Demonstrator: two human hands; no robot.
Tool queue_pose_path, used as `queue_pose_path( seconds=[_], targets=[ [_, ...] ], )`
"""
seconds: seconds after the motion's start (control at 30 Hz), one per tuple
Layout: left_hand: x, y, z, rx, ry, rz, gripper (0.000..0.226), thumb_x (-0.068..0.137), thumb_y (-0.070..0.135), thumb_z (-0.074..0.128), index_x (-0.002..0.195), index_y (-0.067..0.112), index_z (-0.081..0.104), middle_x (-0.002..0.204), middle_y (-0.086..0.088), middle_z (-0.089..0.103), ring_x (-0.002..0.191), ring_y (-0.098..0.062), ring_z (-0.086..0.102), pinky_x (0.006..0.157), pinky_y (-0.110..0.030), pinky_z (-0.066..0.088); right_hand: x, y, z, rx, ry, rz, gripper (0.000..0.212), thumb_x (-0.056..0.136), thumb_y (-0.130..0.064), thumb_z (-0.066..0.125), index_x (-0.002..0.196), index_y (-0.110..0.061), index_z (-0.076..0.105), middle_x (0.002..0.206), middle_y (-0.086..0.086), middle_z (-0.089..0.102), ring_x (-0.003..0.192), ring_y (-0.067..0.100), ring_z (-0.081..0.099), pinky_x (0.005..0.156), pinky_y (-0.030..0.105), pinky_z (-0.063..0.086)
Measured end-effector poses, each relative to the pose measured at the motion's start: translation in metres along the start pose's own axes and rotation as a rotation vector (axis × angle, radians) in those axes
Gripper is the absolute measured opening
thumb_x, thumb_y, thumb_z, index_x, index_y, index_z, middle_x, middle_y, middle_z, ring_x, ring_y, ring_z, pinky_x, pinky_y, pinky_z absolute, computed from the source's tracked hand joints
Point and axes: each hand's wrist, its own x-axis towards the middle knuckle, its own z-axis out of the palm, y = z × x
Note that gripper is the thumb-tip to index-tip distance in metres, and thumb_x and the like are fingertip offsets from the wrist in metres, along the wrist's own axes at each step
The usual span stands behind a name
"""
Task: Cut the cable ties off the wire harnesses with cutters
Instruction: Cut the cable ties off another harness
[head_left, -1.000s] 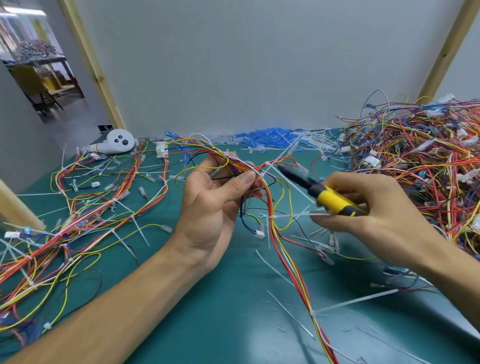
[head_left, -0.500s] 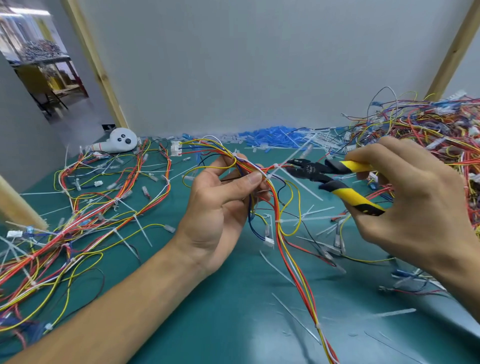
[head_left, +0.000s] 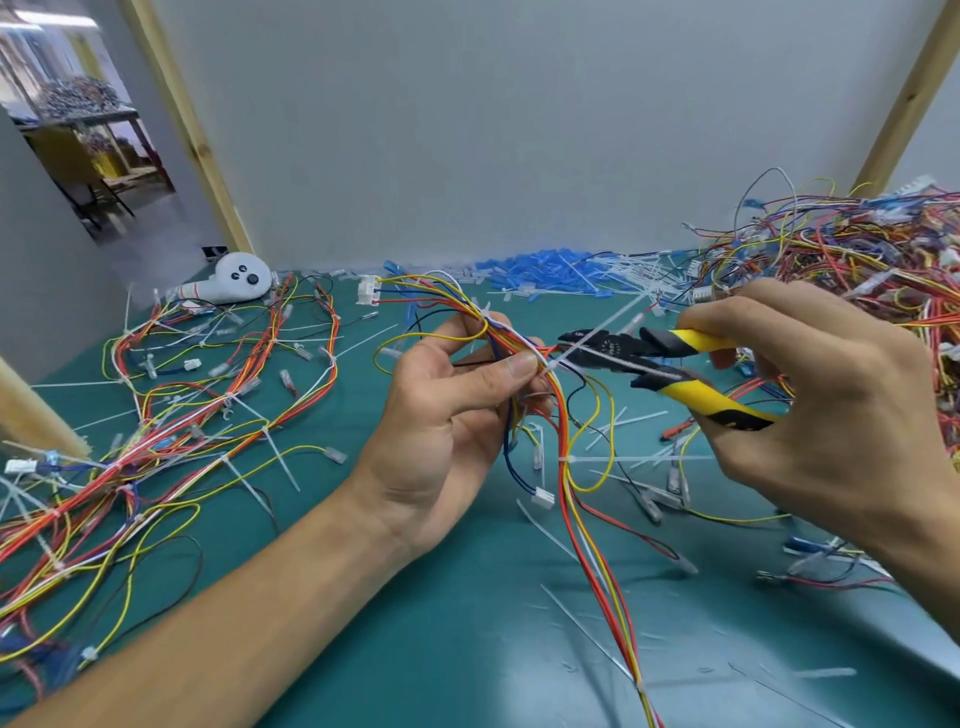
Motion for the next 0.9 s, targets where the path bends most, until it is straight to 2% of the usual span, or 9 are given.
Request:
queue_pose_path(
  seconds=[0.1, 0.23, 0.27, 0.33, 0.4, 0.5, 0.63, 0.77, 0.9],
  targets=[
    [-0.001, -0.001, 0.000, -0.009, -0.012, -0.011, 0.023, 0.078, -0.006, 0.061, 0.094, 0.010, 0.062, 0.081, -0.010, 0.067, 0.060, -0.017, 0.061, 0.059, -0.024, 0.053, 0.001, -0.001, -0.001, 0.029, -0.035, 0.032, 0.027, 0.077, -0.023, 0.075, 0.104, -0.021, 0.074, 0.081, -0.005, 0.059, 0.068, 0.020, 0.043, 0.057, 0.041, 0.048],
    [0.000, -0.002, 0.000, -0.003, -0.013, -0.010, 0.024, 0.077, -0.006, 0.061, 0.094, 0.010, 0.063, 0.081, -0.012, 0.067, 0.061, -0.018, 0.061, 0.059, -0.024, 0.053, 0.001, -0.004, -0.002, 0.185, -0.143, 0.099, 0.008, 0.077, -0.024, 0.072, 0.081, -0.017, 0.073, 0.065, 0.004, 0.062, 0.055, 0.026, 0.060, 0.050, 0.040, 0.053],
    [0.000, -0.002, 0.000, 0.000, -0.010, -0.008, 0.024, 0.077, -0.006, 0.062, 0.094, 0.010, 0.063, 0.081, -0.012, 0.066, 0.061, -0.018, 0.061, 0.059, -0.024, 0.053, 0.001, -0.005, -0.002, 0.242, -0.159, 0.137, 0.013, 0.079, -0.027, 0.070, 0.079, -0.015, 0.072, 0.061, 0.006, 0.060, 0.051, 0.019, 0.055, 0.048, 0.034, 0.052],
    [0.000, -0.002, 0.000, 0.007, -0.002, 0.000, 0.022, 0.077, -0.005, 0.062, 0.093, 0.010, 0.063, 0.081, -0.011, 0.065, 0.062, -0.018, 0.061, 0.060, -0.024, 0.053, -0.001, -0.009, 0.002, 0.327, -0.170, 0.193, 0.022, 0.083, -0.033, 0.071, 0.076, -0.012, 0.070, 0.058, 0.004, 0.049, 0.054, 0.009, 0.035, 0.045, 0.025, 0.037],
    [0.000, -0.002, 0.000, 0.010, 0.005, 0.024, 0.020, 0.078, -0.005, 0.062, 0.092, 0.010, 0.062, 0.079, -0.009, 0.064, 0.063, -0.017, 0.061, 0.062, -0.024, 0.054, -0.001, -0.012, 0.004, 0.415, -0.197, 0.277, 0.021, 0.082, -0.032, 0.079, 0.077, -0.014, 0.070, 0.059, 0.006, 0.049, 0.055, 0.012, 0.039, 0.048, 0.030, 0.039],
    [0.002, -0.001, -0.003, 0.017, 0.056, 0.084, 0.020, 0.079, -0.004, 0.064, 0.094, 0.009, 0.061, 0.077, -0.007, 0.066, 0.067, -0.018, 0.064, 0.066, -0.026, 0.056, 0.000, -0.010, 0.004, 0.530, -0.265, 0.363, 0.018, 0.083, -0.019, 0.089, 0.083, -0.018, 0.071, 0.061, -0.002, 0.064, 0.058, 0.009, 0.066, 0.056, 0.030, 0.056],
    [0.003, -0.005, -0.004, 0.050, 0.119, 0.148, 0.020, 0.079, -0.004, 0.067, 0.094, 0.009, 0.062, 0.078, -0.008, 0.068, 0.068, -0.018, 0.065, 0.070, -0.029, 0.057, 0.001, -0.015, 0.004, 0.502, -0.347, 0.339, 0.031, 0.077, -0.043, 0.084, 0.093, -0.019, 0.070, 0.065, 0.007, 0.059, 0.061, 0.030, 0.054, 0.059, 0.043, 0.050],
    [0.003, -0.007, -0.004, 0.073, 0.134, 0.163, 0.024, 0.079, -0.003, 0.068, 0.099, 0.006, 0.061, 0.080, -0.008, 0.069, 0.068, -0.019, 0.067, 0.072, -0.028, 0.058, -0.001, -0.022, 0.007, 0.496, -0.379, 0.344, 0.027, 0.078, -0.045, 0.082, 0.090, -0.024, 0.069, 0.062, 0.006, 0.058, 0.059, 0.031, 0.050, 0.058, 0.043, 0.048],
    [0.002, -0.005, -0.003, 0.111, 0.145, 0.193, 0.026, 0.078, -0.003, 0.069, 0.101, 0.003, 0.060, 0.081, -0.010, 0.069, 0.069, -0.020, 0.068, 0.070, -0.028, 0.057, 0.000, -0.025, 0.006, 0.577, -0.397, 0.369, 0.034, 0.076, -0.047, 0.079, 0.091, -0.018, 0.070, 0.067, 0.011, 0.059, 0.062, 0.033, 0.056, 0.064, 0.049, 0.052]
  ],
)
